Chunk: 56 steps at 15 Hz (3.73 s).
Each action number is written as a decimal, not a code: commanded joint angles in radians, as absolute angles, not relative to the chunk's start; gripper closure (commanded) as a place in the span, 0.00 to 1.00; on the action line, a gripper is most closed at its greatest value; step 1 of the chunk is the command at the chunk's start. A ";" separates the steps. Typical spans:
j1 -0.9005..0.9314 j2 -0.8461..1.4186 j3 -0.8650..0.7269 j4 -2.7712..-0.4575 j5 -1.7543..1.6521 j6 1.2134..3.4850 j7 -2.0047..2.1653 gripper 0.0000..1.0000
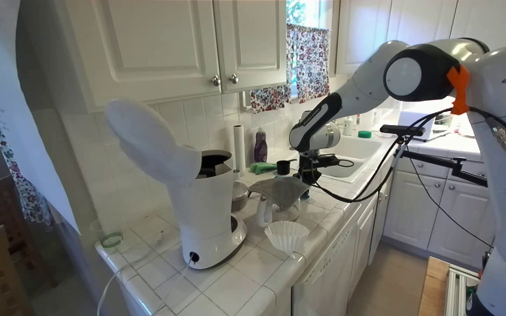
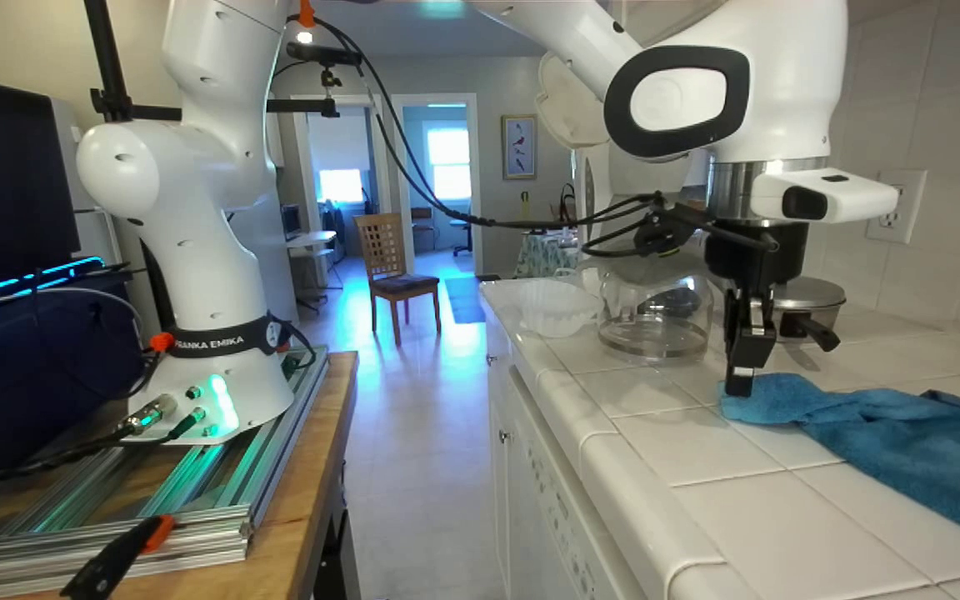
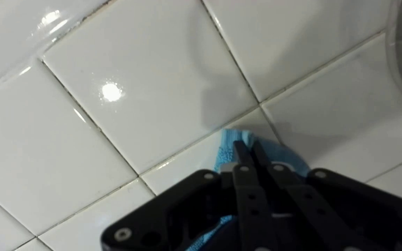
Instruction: Fold the blue towel and put it on top of the bottle
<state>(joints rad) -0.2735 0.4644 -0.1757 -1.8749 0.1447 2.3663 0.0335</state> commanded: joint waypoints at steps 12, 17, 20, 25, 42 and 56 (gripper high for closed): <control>-0.296 0.361 -0.185 -1.878 0.168 2.558 0.025 0.99; -0.321 0.368 -0.206 -1.861 0.185 2.628 0.053 0.99; -0.335 0.372 -0.219 -1.859 0.192 2.660 0.071 0.99; -0.365 0.378 -0.236 -1.848 0.217 2.679 0.090 0.99; -0.444 0.537 -0.241 -1.651 0.235 2.680 0.094 0.99; -0.462 0.659 -0.248 -1.523 0.220 2.666 0.132 0.51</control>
